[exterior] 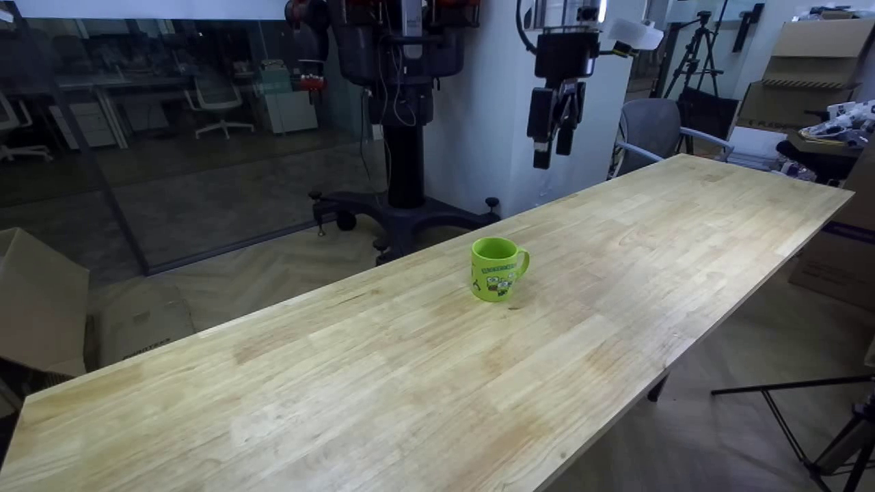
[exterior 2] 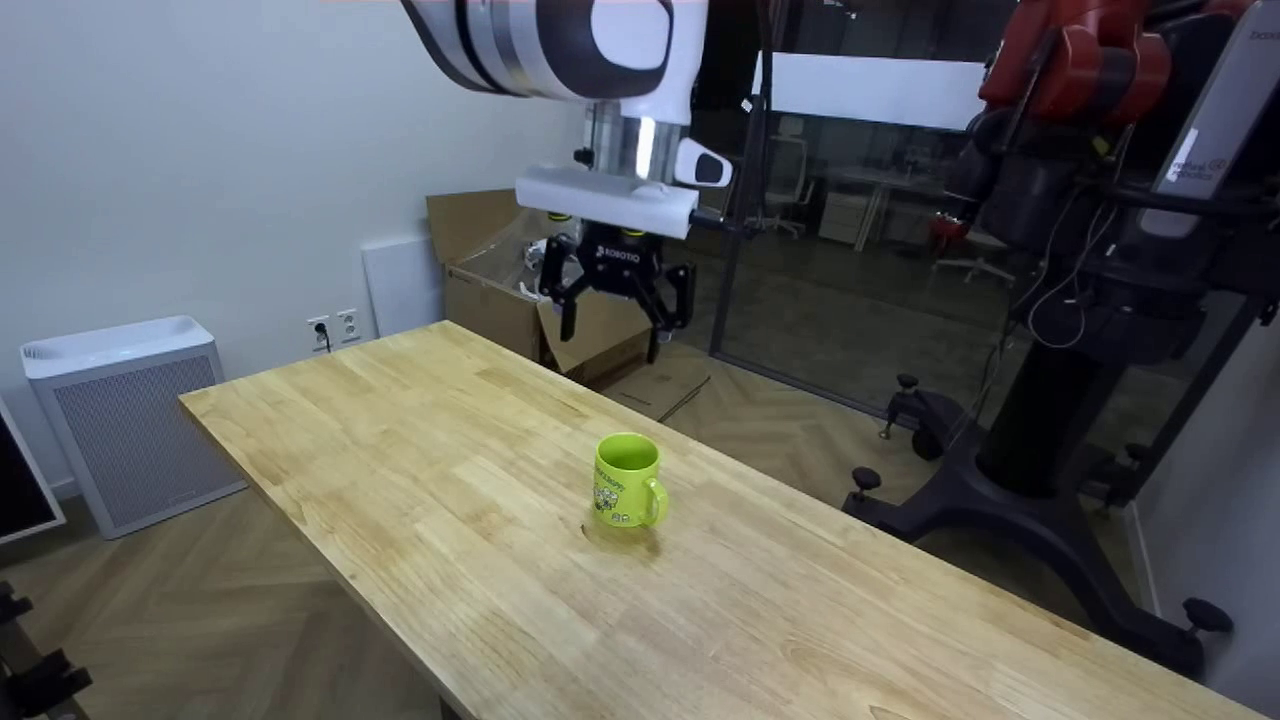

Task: Move the mug forward

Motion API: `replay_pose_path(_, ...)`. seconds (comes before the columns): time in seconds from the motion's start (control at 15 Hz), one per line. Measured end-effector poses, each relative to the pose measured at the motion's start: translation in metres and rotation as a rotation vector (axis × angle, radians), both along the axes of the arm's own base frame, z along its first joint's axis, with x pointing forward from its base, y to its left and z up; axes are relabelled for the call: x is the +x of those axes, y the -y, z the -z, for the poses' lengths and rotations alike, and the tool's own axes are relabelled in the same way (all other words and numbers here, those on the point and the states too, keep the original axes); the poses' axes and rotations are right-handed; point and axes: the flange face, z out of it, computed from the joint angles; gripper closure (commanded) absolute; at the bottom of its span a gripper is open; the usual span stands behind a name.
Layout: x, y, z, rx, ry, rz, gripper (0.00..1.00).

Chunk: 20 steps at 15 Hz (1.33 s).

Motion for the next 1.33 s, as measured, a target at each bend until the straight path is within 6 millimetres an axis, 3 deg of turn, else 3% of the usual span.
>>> replay_pose_path(0.13,0.005,0.000,0.012,0.001,-0.014,-0.001,0.00)
replay_pose_path(0.53,0.007,-0.002,0.017,-0.008,-0.019,-0.024,0.00)
replay_pose_path(0.93,0.041,-0.022,0.066,-0.092,-0.037,-0.243,0.00)
replay_pose_path(1.33,0.079,-0.062,0.119,-0.070,-0.043,-0.426,0.00)
